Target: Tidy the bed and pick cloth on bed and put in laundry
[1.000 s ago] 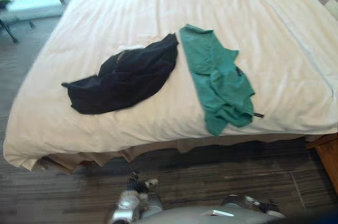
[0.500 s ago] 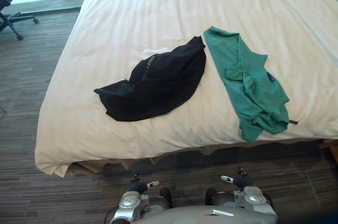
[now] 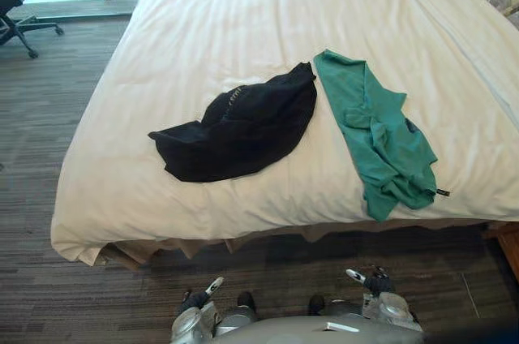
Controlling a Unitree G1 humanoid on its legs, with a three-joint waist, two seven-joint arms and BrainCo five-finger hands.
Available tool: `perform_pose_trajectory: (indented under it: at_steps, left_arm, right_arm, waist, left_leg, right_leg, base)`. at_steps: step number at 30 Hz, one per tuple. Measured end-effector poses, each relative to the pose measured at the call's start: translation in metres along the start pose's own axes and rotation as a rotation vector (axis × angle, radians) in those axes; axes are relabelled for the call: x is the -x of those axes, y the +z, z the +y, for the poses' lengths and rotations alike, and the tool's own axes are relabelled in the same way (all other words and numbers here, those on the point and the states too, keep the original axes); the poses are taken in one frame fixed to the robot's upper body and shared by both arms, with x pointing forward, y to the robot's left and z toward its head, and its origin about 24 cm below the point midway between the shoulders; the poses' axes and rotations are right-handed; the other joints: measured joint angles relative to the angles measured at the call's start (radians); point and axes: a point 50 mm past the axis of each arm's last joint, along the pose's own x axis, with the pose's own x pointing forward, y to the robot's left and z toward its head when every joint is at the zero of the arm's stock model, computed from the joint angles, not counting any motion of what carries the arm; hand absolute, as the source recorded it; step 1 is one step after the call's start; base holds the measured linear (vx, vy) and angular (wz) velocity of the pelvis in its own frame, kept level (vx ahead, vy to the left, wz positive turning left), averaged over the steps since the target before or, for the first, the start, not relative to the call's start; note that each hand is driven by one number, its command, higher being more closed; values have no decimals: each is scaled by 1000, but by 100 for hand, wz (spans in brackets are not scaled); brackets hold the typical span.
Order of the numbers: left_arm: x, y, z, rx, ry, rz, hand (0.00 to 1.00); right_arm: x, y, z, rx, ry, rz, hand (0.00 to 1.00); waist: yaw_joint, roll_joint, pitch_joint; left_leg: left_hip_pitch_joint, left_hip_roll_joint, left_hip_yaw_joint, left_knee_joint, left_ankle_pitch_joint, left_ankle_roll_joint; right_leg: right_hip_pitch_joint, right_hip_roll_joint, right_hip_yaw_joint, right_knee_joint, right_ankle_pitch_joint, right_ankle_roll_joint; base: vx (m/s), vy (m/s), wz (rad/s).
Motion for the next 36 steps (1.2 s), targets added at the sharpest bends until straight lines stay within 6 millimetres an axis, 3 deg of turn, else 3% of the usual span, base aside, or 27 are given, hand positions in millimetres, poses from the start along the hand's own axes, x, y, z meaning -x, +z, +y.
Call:
perform_pose_trajectory:
  at_steps: [2,5,7,8,10,11,12,13,15,16,17,18,19,20,21,24,25,27,28,29,30,31,32,34,36]
  left_arm:
    - [-3,15,22,113,85,-31,0]
    - [-6,58,54,213,185,-157,0]
    - [-2,109,62,233,188,-319,0]
    - [1,125,61,233,180,-374,0]
    - [21,189,47,246,112,-611,0]
    - [30,205,40,255,78,-683,0]
    - [49,233,28,263,13,-816,0]
    - [59,245,24,280,-22,-878,0]
    - [103,289,22,326,-124,-1107,0]
    - [114,299,21,339,-152,-1161,0]
    - [138,316,24,361,-196,-1269,0]
    - [160,333,28,387,-224,-1370,0]
    - [171,340,30,401,-239,-1416,0]
    - [188,349,30,406,-271,-1484,0]
    - [202,351,28,424,-312,-1544,0]
    - [236,361,26,407,-369,-1687,0]
    - [238,361,25,407,-371,-1693,0]
    - [251,369,20,376,-380,-1747,0]
    - [254,370,11,302,-360,-1770,0]
    - [256,370,4,261,-364,-1778,0]
    - [260,371,-15,143,-355,-1796,0]
    - [259,367,-33,11,-331,-1809,0]
    - [255,364,-40,-34,-323,-1799,0]
    - [234,352,-65,-249,-263,-1732,0]
    - [218,346,-75,-388,-192,-1686,0]
  right_arm:
    - [3,-10,-33,-230,-132,35,0]
    - [11,-8,-100,-554,-391,-20,0]
    - [21,16,-149,-721,-545,-162,0]
    - [24,25,-160,-750,-574,-211,0]
    - [37,65,-189,-800,-620,-401,0]
    - [41,76,-194,-797,-623,-449,0]
    - [49,101,-202,-782,-614,-549,0]
    - [53,115,-204,-774,-603,-599,0]
    - [74,172,-203,-746,-535,-821,0]
    - [80,186,-201,-725,-520,-871,0]
    - [96,213,-197,-653,-492,-985,0]
    - [113,237,-188,-591,-456,-1092,0]
    - [123,248,-182,-555,-440,-1148,0]
    - [138,264,-175,-497,-416,-1235,0]
    - [157,283,-165,-415,-392,-1344,0]
    - [174,298,-136,-265,-339,-1446,0]
    - [174,298,-134,-256,-338,-1449,0]
    - [181,304,-110,-74,-344,-1502,0]
    - [185,309,-95,64,-376,-1538,0]
    - [185,310,-88,107,-376,-1548,0]
    - [184,312,-77,197,-390,-1555,0]
    - [179,312,-63,274,-375,-1548,0]
    - [176,311,-54,304,-348,-1543,0]
    - [174,309,-35,408,-295,-1552,0]
    - [173,309,-22,466,-253,-1560,0]
  waist:
    - [3,9,-9]
    - [1,18,-23]
    - [5,25,-33]
    - [5,26,-34]
    - [4,22,-41]
    - [5,21,-40]
    - [5,18,-41]
    - [5,18,-42]
    - [5,20,-40]
    - [1,29,-33]
    - [1,41,-19]
    - [1,40,-16]
    - [0,33,-14]
    - [-7,10,-6]
    - [-9,46,9]
    - [-3,59,12]
    - [-3,59,12]
    - [-8,58,13]
    - [-6,35,31]
    - [-9,30,34]
    - [-23,31,38]
    - [-28,26,45]
    - [-24,14,44]
    - [-46,15,44]
    - [-55,14,45]
  left_leg:
    - [1,1,16,4,-26,1]
    - [0,4,48,46,-75,-1]
    - [-5,2,45,92,-104,-1]
    - [-8,1,43,104,-111,-1]
    - [-40,1,25,158,-131,-1]
    - [-45,2,20,170,-137,1]
    - [-59,7,18,202,-151,4]
    - [-66,12,16,224,-158,6]
    - [-111,37,9,335,-192,16]
    - [-111,47,7,355,-195,23]
    - [-129,64,-8,387,-208,44]
    - [-160,73,-5,425,-218,47]
    - [-180,72,-3,455,-226,42]
    - [-201,70,0,508,-247,21]
    - [-221,107,-3,562,-286,0]
    - [-234,126,28,552,-283,-8]
    - [-234,126,28,552,-283,-8]
    - [-252,122,53,626,-256,-33]
    - [-291,113,48,673,-285,-29]
    - [-301,95,50,634,-315,-31]
    - [-312,68,54,477,-291,-16]
    - [-284,61,78,375,-185,9]
    - [-269,48,98,370,-174,14]
    - [-261,27,107,370,-171,21]
    - [-238,25,111,365,-176,31]
  right_leg:
    - [9,-1,1,-7,-2,4]
    - [31,-12,1,-17,-15,18]
    - [49,-19,2,-20,-18,22]
    - [51,-21,2,-19,-18,22]
    - [53,-28,-1,-11,-18,22]
    - [53,-30,0,-3,-18,22]
    - [52,-30,0,14,-18,21]
    - [50,-31,0,26,-18,21]
    - [3,-32,7,139,-27,8]
    - [-34,-31,8,211,-33,6]
    - [-138,-25,33,349,-85,12]
    - [-201,-8,70,304,-111,17]
    - [-225,-10,78,253,-85,21]
    - [-247,-14,85,207,-34,9]
    - [-248,12,82,227,-43,4]
    - [-282,30,98,224,-51,-10]
    - [-283,30,99,224,-52,-10]
    - [-280,24,132,218,-53,-13]
    - [-265,3,171,216,-55,-17]
    - [-263,-9,180,217,-55,-17]
    - [-263,-31,187,231,-56,-15]
    - [-264,-37,202,260,-69,17]
    - [-262,-51,213,268,-74,28]
    - [-249,-67,224,254,-56,56]
    - [-250,-65,228,282,-44,67]
  base:
    - [112,13,-3]
    - [154,29,1]
    - [224,52,3]
    - [196,55,13]
    - [197,64,33]
    - [154,60,38]
    - [118,47,24]
    - [149,52,21]
    - [150,36,8]
    - [150,0,-10]
    - [161,-57,-11]
    - [150,-89,-4]
    - [123,-112,11]
    - [126,-104,-1]
    - [182,-95,-17]
    - [182,-83,-29]
    - [110,-32,-24]
    - [121,18,-35]
    - [146,101,-27]
    - [128,164,-10]
    - [117,228,-14]
    - [101,206,-21]
    - [113,177,-23]
    - [120,119,-2]
    - [112,67,-13]
